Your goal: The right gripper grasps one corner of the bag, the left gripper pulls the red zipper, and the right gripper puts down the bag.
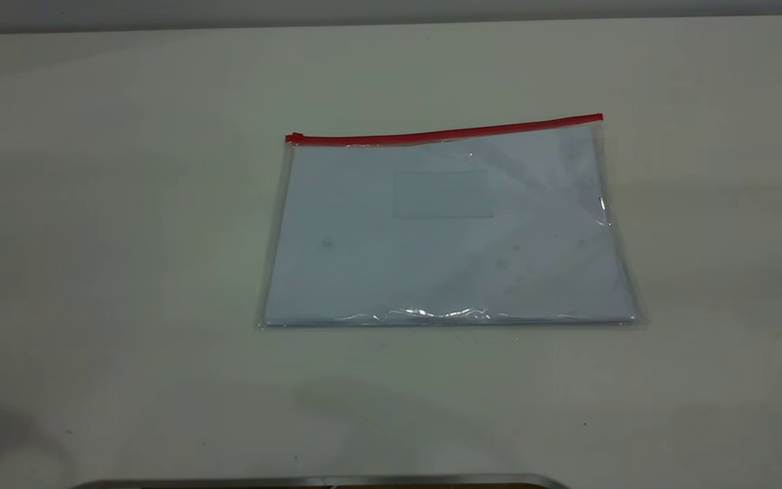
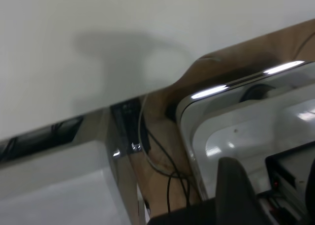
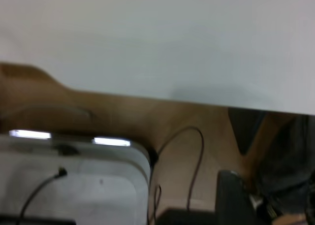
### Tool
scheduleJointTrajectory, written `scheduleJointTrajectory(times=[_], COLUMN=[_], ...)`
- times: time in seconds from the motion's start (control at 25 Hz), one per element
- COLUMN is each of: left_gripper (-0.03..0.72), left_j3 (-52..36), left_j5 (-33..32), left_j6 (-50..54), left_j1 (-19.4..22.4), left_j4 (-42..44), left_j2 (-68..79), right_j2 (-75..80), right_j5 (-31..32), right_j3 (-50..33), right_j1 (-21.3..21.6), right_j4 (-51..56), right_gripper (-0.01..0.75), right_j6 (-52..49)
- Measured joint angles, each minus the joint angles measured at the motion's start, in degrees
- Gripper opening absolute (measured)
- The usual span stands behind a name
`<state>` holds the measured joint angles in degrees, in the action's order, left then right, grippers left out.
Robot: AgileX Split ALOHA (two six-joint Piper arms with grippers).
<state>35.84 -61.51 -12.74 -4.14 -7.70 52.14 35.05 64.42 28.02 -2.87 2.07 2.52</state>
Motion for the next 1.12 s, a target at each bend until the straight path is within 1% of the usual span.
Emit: scheduleJointTrajectory(times=[0.2, 0.4, 0.52, 0.96, 1.04, 1.12], left_gripper=[0.409, 0.409, 0.409, 0.410, 0.410, 0.410], left_j3=[-4.6, -7.7, -7.9, -7.9, -7.9, -7.9], left_j5=[0.2, -0.7, -0.9, -2.0, -2.2, -2.3], left_j6=[4.6, 5.4, 6.2, 6.7, 6.7, 6.7], left_j1=[0.0, 0.0, 0.0, 0.0, 0.0, 0.0], left_j4=[1.6, 3.4, 4.8, 4.2, 4.2, 4.2], left_j2=[-4.9, -10.7, -14.4, -31.7, -34.7, -37.8], right_j2=[-1.2, -1.2, -1.5, -1.7, -3.3, -6.9], right_j5=[-1.3, -1.5, -1.5, -1.6, -1.6, -1.6], right_j3=[-0.4, -0.4, -0.4, -0.4, -0.4, -0.4], right_j1=[0.0, 0.0, 0.0, 0.0, 0.1, 1.3], right_j4=[-0.2, -0.2, -0.2, -0.3, -0.3, -0.2], right_gripper=[0.396, 0.396, 0.396, 0.396, 0.396, 0.396], right_j6=[-1.0, -1.0, -1.0, -1.0, -1.0, -1.0])
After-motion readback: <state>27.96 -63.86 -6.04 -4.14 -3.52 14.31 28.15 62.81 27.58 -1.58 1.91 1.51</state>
